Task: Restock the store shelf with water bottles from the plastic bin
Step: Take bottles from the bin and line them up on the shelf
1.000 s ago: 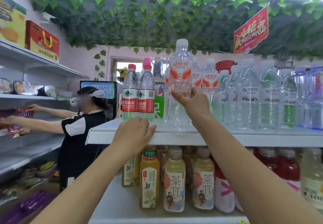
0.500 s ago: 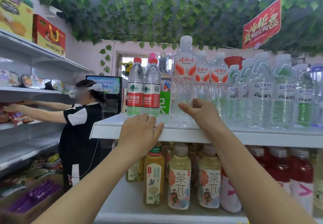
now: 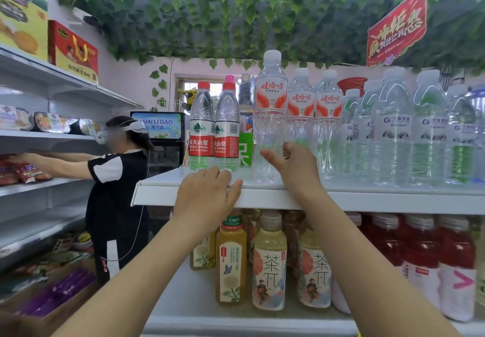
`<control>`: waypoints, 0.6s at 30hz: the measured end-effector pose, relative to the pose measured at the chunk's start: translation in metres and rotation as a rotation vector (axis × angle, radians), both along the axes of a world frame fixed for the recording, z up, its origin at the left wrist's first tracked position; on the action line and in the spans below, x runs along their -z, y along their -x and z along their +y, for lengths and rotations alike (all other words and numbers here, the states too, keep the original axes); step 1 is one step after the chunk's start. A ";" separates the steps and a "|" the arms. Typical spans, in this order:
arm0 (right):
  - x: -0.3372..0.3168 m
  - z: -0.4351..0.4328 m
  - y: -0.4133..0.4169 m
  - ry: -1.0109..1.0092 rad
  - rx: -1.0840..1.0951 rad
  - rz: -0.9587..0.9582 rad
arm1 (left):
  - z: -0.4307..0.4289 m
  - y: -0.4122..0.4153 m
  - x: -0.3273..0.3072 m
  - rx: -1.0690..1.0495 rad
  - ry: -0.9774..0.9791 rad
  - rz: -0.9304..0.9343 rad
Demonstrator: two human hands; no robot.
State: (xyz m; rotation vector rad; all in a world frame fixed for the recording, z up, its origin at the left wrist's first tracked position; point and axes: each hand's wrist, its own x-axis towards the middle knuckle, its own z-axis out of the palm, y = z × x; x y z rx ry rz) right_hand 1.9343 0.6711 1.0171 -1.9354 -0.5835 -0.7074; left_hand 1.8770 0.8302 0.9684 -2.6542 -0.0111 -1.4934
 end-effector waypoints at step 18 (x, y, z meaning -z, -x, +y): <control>0.003 0.001 0.013 0.080 0.097 0.019 | -0.002 0.007 -0.005 -0.006 0.025 0.131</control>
